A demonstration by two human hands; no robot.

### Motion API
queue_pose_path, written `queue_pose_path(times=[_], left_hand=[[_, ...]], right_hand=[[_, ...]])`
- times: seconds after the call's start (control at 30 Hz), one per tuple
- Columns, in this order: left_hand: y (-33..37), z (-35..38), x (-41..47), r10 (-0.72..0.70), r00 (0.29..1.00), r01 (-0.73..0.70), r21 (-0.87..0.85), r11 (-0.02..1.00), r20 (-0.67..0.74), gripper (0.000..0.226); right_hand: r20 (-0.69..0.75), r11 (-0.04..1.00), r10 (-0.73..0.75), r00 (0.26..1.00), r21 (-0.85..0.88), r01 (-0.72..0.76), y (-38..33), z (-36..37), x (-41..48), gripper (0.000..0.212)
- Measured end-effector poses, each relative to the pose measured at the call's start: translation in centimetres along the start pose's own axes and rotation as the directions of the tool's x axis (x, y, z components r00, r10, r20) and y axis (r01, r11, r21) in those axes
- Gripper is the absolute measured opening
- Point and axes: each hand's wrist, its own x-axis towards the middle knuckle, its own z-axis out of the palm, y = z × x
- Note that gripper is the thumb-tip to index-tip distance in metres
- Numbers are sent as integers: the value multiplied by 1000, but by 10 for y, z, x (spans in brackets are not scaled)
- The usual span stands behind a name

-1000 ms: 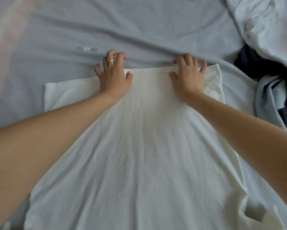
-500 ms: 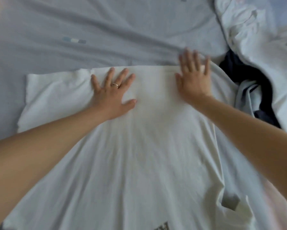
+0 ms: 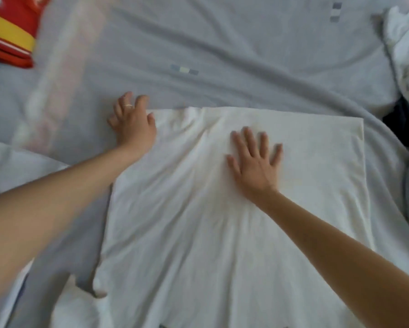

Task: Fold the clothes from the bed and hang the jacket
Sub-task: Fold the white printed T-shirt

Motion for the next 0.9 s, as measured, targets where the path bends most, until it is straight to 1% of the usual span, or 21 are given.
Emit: queue_pose_path(times=[0.03,0.07,0.1,0.13,0.17,0.23,0.3,0.37,0.43,0.5,0.57,0.6,0.63,0.67,0.73,0.77,0.8,0.83,0.87,0.9], left_hand=[[-16,-5,11,-95,994,96,-24,995,45,36],[-35,-10,23,-150,983,156,-55,986,106,35],[-45,-13,31,-134,976,148,-69,987,171,34],[-57,-15,37,-81,974,97,-67,993,212,32],[-62,-16,41,7,974,14,-89,996,226,28],[-69,-21,44,125,963,-73,-213,974,240,17],[-71,-25,47,190,949,-89,-363,927,252,30],[-68,-31,49,211,955,-94,-464,881,206,26],[-66,-35,57,191,969,-80,-531,844,158,24],[-65,-37,66,180,974,-89,-494,865,140,23],[-70,-29,72,166,975,-98,-384,918,148,21],[-75,-21,73,127,982,-78,-314,946,139,16],[-79,-14,73,66,992,-38,-237,971,109,7],[-85,-7,73,-18,998,28,-167,986,63,4],[-93,1,75,-223,974,218,-101,971,-39,15],[-92,0,75,-276,958,270,-89,959,-73,19],[-89,0,72,-266,959,259,-73,963,-101,21],[-80,-2,66,-196,971,190,-57,980,-138,22],[-67,-6,55,-70,979,62,-46,997,-190,22],[-52,-12,39,93,963,-109,-50,993,-252,21]], right_hand=[[-18,997,80,997,11,-80,-2,7,1,59],[-53,993,114,992,6,-114,-10,12,5,60],[-80,993,119,990,-3,-120,-9,13,5,61],[-82,993,119,989,6,-119,-11,15,7,62],[-88,993,114,990,14,-114,-7,14,8,62],[-105,995,103,989,11,-102,-6,14,6,63],[-105,993,115,988,8,-115,-7,14,6,63],[-105,993,121,987,13,-120,-8,13,6,64],[-110,993,119,987,19,-117,-7,12,6,64],[-113,993,121,986,27,-119,-8,11,7,64],[-114,993,120,986,21,-119,-10,12,7,64],[-111,993,117,987,17,-116,-10,13,7,64],[-113,993,116,987,14,-115,-10,12,8,64],[-116,993,117,986,12,-117,-9,13,8,64],[-118,993,119,986,11,-119,-9,13,8,64],[-118,993,119,986,9,-119,-10,13,8,64],[-120,993,117,986,6,-117,-10,13,7,64],[-123,993,115,986,6,-116,-11,13,8,64],[-121,993,119,986,9,-119,-10,13,8,65],[-115,993,122,986,11,-121,-10,13,8,65]])
